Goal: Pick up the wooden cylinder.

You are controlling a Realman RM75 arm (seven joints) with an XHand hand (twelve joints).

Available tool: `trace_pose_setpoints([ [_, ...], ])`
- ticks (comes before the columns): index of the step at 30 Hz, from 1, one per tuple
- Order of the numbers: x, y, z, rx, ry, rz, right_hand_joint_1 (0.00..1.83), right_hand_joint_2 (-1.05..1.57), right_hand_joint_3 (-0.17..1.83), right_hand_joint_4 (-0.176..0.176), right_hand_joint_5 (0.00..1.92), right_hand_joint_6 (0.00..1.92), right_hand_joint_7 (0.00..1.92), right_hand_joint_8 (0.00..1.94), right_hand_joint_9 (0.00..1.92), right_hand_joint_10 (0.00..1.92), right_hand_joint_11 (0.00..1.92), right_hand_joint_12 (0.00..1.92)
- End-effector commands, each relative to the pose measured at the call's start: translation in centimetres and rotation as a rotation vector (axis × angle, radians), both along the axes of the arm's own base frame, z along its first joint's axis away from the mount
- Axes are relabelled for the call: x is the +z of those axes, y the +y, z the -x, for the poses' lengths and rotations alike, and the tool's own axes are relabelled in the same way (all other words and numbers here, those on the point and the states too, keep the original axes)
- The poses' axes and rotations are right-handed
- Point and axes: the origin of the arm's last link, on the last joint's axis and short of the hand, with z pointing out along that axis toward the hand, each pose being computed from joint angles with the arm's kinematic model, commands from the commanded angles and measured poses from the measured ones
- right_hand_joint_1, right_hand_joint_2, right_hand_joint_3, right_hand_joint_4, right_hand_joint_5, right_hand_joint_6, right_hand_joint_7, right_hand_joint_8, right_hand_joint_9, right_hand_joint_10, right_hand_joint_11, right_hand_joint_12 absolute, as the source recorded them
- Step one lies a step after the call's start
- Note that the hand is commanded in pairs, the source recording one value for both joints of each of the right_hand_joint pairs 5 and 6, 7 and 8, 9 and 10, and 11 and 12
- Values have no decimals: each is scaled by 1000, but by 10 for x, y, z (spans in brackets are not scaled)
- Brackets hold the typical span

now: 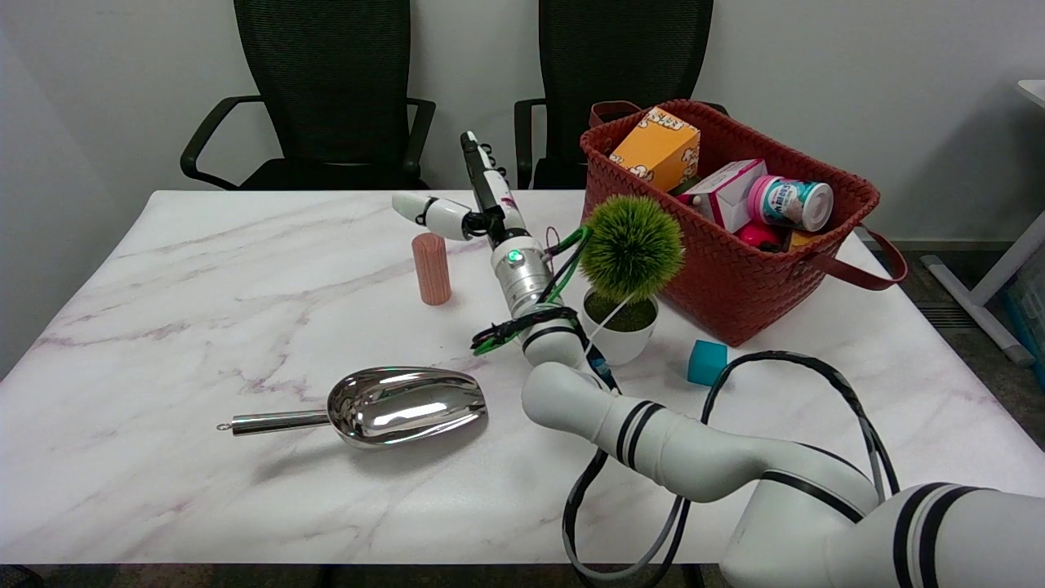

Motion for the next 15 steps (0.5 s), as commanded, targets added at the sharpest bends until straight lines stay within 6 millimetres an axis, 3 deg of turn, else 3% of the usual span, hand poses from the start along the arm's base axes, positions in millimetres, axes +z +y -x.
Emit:
trace_pose_setpoints([
  [1, -9, 1, 8, -36, 18, -44, 1107, 846, -145, 0, 0, 0, 0, 0, 0, 0, 0, 0],
  [15, -11, 6, 19, -63, 10, -46, 1106, 811, -85, 0, 0, 0, 0, 0, 0, 0, 0, 0],
])
